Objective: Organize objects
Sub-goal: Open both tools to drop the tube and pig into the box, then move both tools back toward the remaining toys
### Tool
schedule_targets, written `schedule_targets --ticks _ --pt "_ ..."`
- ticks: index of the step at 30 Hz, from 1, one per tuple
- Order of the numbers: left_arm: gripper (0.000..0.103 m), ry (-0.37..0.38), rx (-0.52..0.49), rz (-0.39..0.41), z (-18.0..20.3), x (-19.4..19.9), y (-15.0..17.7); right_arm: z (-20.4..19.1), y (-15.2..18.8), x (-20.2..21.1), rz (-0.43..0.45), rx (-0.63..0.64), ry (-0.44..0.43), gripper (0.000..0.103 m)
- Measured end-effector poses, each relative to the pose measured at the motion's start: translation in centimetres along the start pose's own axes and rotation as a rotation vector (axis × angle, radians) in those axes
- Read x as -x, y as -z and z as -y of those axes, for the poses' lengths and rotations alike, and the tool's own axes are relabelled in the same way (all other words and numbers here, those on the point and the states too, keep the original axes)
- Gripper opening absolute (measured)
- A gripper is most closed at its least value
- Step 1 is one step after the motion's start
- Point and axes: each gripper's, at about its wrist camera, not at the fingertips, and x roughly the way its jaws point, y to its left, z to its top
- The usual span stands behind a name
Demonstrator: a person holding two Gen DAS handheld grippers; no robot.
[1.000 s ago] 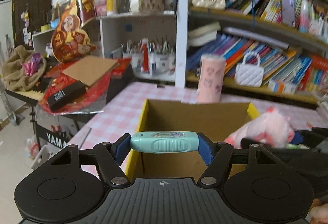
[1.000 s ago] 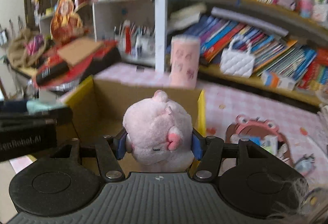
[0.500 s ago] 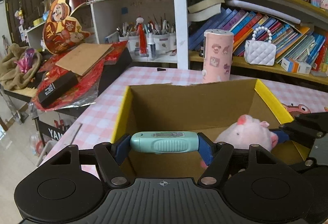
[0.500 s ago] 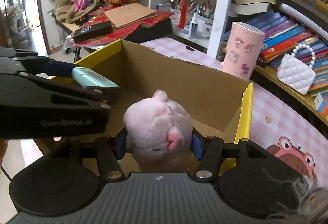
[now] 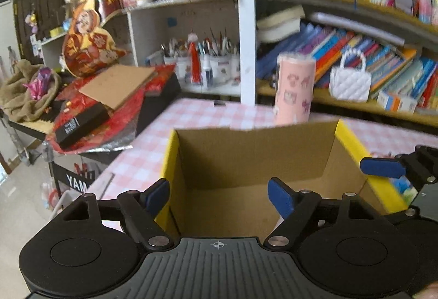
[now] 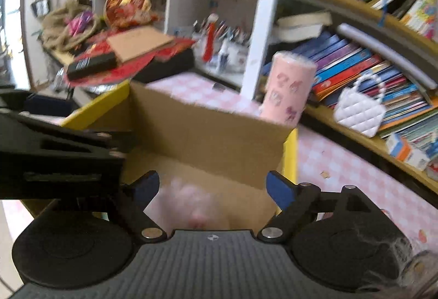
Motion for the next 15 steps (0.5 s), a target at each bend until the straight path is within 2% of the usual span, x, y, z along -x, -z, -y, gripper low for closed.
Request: schedule_targets --ticks 3,9,11,15 --pt "0.088 0.009 0.030 0.060 -0.6 2.7 0.3 -0.1 -0.2 2.5 0.068 -0.037 0.030 0.084" --pt "0.088 0.019 0.089 0.116 -2.4 7.5 1.8 -1.0 1.0 7.7 0.138 -0.080 0.106 0.084" --pt "0.090 0.022 0.091 0.117 -2.8 8.8 2.8 -1.5 1.8 9.1 0.127 -0.096 0.117 0.083" --pt "0.095 0.029 0.081 0.088 -3.3 10.5 5.3 -3.6 4.3 11.2 0.049 -0.115 0.113 0.083"
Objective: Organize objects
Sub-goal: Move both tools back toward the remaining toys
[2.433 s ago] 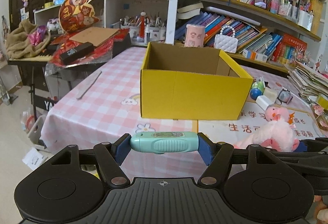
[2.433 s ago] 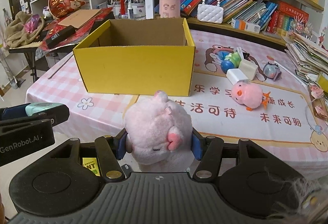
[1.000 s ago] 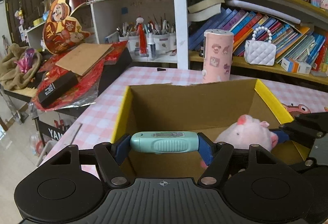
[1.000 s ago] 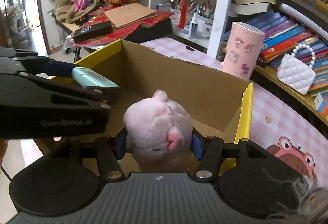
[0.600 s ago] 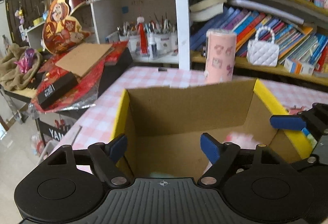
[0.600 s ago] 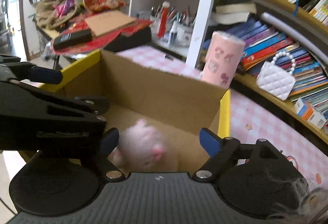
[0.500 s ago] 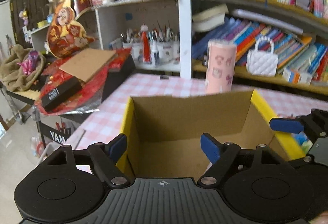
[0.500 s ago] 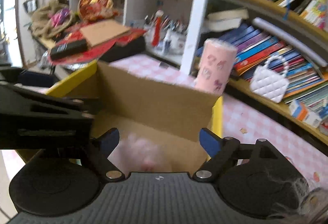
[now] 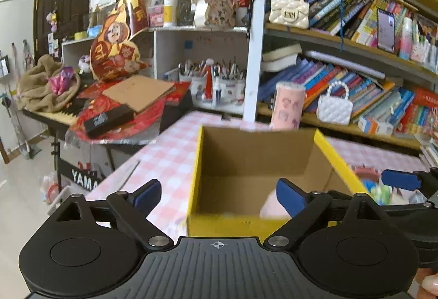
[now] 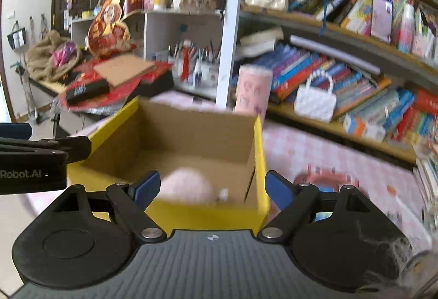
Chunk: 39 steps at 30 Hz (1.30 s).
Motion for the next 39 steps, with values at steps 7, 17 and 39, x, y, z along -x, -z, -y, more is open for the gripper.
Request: schedule_targets --ticks 7,17,39 --pt "0.095 -0.016 -0.011 -0.097 -1.1 3.2 5.3 -2.6 6.1 3.7 -0.124 -0.036 0.058 0.085" --pt "0.096 -0.014 -0.058 -0.160 -0.9 7.0 9.2 -3.4 11.7 8.2 -0.192 -0.131 0.156 0.091" --pt "0.098 0.292 -0.214 -0.213 9.5 6.0 10.5 6.3 16.2 13.2 -0.274 -0.366 0.444 0.088"
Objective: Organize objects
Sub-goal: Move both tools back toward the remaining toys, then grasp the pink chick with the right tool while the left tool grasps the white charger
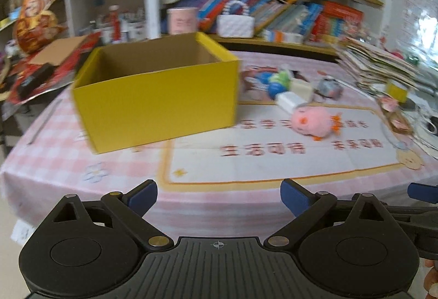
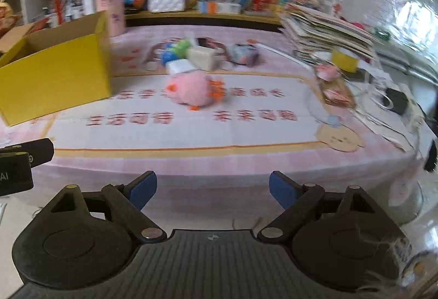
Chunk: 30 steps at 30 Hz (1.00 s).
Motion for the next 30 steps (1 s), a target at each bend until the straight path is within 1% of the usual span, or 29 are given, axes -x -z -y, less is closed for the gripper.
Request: schedule_targets --ticks 4,6,12,15,17,20,30 --pt "0.098 0.044 -0.030 -0.014 2.4 -1.4 -0.8 2.2 -0.3 -1.1 -0.028 -0.036 0.025 0.083" --pt "0.098 0.053 -0.040 -0.016 3.2 -1.9 -1.2 3.0 -0.8 -1.7 -0.031 -0.043 0.028 0.082" --pt "0.098 0.054 -0.036 -0.021 4.8 -3.5 -2.6 4.4 -2.4 -3.4 -0.033 -0.033 0.016 0.081" --pt "0.098 0.045 -0.030 -0.024 5.5 -4.3 -3.2 5.1 -3.4 -4.4 -0.036 -0.024 0.005 0.078" --pt "0.098 0.031 -0.022 -0.021 5.8 -4.7 -3.7 5.3 -4.0 -5.1 -0.038 -0.011 -0.018 0.074" --pt "0.098 0.007 -0.004 -0.015 6.1 -5.4 -4.2 5.4 -4.8 -6.2 -0.037 0.014 -0.058 0.072" --pt "0.097 -0.085 0.062 -0.041 6.5 -8.1 -5.9 5.0 -7.8 -9.6 -0.033 0.108 -0.205 0.072"
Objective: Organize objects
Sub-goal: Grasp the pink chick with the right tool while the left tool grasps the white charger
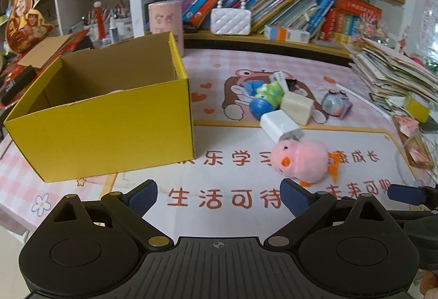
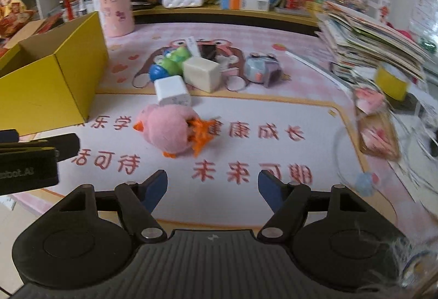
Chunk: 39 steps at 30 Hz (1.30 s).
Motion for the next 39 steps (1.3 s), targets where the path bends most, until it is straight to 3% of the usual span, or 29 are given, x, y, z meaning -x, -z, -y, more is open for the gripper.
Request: schedule_targets --ticks 6,18,21,23,27,30,33,39 --pt "0.098 -0.033 0.029 -0.003 0.5 -0.8 -1.0 0.0 -1.3 -1.4 0.012 0.076 -0.083 0.072" --pt "0.098 -0.155 0.123 0.003 -0.2 -1.5 -2.5 -0.3 -4.0 -4.6 0.002 0.191 -0.158 0.068" --pt "0.098 -0.174 0.137 -0.002 -0.4 -1.7 -2.7 -0.7 -4.4 -5.7 0.000 0.244 -0.180 0.069" --pt "0.098 -0.180 0.144 -0.006 -0.3 -1.9 -2.8 -1.2 -4.5 -6.3 -0.008 0.281 -0.188 0.076" --pt "0.098 -0.189 0.151 -0.013 -0.2 -2.1 -2.9 -1.5 -4.5 -7.4 -0.027 0.317 -0.204 0.075" --pt "0.098 -0.187 0.156 -0.015 0.1 -2.4 -3.1 -1.2 -4.5 -8.0 -0.052 0.338 -0.225 0.054" --pt "0.098 -0.162 0.152 -0.017 0.9 -3.0 -3.4 0.3 -4.7 -7.4 -0.060 0.321 -0.200 0.053" --pt "0.097 -0.036 0.103 -0.042 4.4 -5.9 -4.2 5.9 -5.5 -5.3 0.025 0.160 -0.048 0.053"
